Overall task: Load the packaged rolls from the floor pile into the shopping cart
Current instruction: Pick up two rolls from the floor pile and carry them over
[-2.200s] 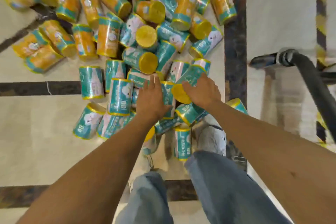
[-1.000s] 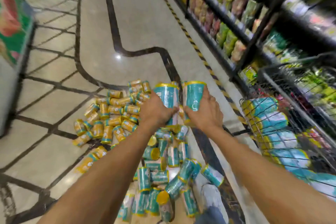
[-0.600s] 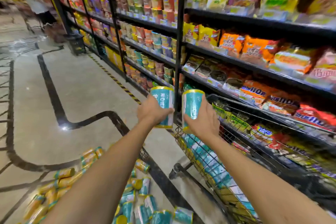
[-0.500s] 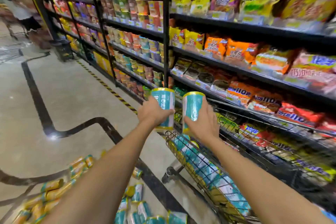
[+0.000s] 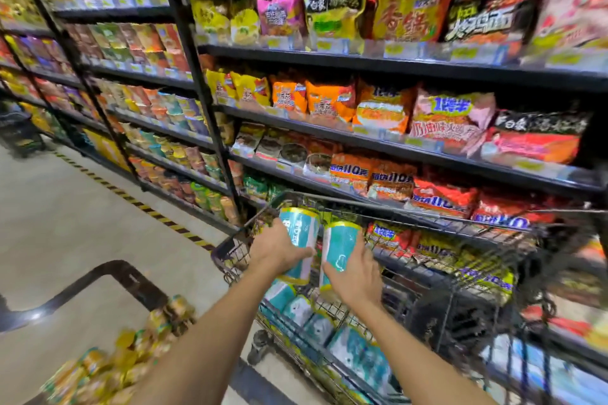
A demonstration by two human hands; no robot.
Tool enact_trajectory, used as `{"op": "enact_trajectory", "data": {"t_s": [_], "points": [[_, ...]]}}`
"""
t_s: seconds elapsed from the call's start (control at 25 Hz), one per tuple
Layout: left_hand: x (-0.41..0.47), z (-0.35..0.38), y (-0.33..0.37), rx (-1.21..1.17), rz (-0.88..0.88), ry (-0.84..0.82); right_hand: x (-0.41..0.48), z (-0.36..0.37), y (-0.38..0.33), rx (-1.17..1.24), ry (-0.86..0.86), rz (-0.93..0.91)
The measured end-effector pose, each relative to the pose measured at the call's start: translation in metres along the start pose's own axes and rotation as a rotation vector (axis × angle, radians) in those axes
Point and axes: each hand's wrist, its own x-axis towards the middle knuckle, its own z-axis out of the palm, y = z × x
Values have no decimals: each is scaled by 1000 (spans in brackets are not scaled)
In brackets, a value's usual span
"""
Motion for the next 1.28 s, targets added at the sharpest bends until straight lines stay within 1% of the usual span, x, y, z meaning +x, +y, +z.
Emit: {"op": "enact_trajectory", "data": {"t_s": [0.36,0.6,0.84,1.0,1.12,1.2,1.28], "points": [[34,53,15,159,17,-136,20,55,32,104,-72,191],[84,100,-9,142,11,-279,34,116,36,93,-128,304],[144,164,-35,175,22,-425,57,183,47,152,-195,468],[166,201,-48,227,40,-540,65,219,53,46,-214,528],[172,222,-56,250,31,-604,65,236,59,-2,-272,615],[175,235,-64,271,42,-642,63,248,58,13,-267,681],[173,243,-72,258,24,-673,58,256,53,5,-243,705]]}}
